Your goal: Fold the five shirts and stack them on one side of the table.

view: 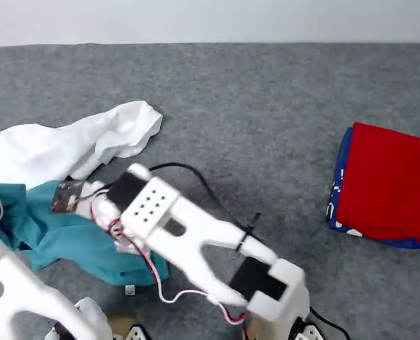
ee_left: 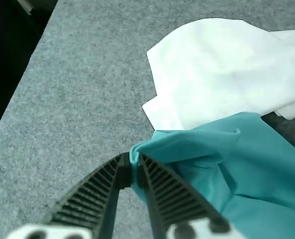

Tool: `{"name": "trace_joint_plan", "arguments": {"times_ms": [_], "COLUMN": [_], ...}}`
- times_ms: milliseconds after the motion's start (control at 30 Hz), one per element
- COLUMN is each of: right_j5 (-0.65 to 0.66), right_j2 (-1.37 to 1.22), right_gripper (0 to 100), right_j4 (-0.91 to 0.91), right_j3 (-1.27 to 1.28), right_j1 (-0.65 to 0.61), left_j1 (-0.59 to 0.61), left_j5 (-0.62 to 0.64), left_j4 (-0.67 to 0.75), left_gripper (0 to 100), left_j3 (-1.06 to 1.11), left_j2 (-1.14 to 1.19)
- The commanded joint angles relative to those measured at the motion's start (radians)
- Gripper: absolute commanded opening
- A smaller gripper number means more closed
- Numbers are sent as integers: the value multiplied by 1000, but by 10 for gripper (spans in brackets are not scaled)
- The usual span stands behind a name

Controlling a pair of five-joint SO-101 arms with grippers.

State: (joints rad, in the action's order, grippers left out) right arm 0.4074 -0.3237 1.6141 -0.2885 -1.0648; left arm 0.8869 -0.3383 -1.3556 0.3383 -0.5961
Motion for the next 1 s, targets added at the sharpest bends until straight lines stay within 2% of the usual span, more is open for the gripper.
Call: {"name": "trace_joint_plan", "arguments": {"times_ms": [0,200,500,633,700,800,867,967], "right_j5": [-11,-11,-9,41,61,60,60,78], "right_j2": [-16,-28,-139,-183,-189,-185,-185,-191], "right_gripper": [218,218,216,208,150,3,28,10], "right_j4": [5,-8,-125,-136,-124,-124,-119,-74], "right_j3": [-80,-83,-84,-89,-124,-184,-219,-273], "right_j1": [-53,-107,-96,-68,-45,4,31,44], "left_j1": [5,3,0,0,0,-2,-3,-3], "left_j5": [8,8,9,9,9,9,9,9], "left_j4": [23,23,18,18,18,21,21,23], "left_gripper": [4,4,4,4,4,4,4,4], "left_j3": [-4,-7,-7,-7,-7,-7,-7,-7], "left_j2": [-17,-17,-17,-17,-17,-17,-17,-17]}}
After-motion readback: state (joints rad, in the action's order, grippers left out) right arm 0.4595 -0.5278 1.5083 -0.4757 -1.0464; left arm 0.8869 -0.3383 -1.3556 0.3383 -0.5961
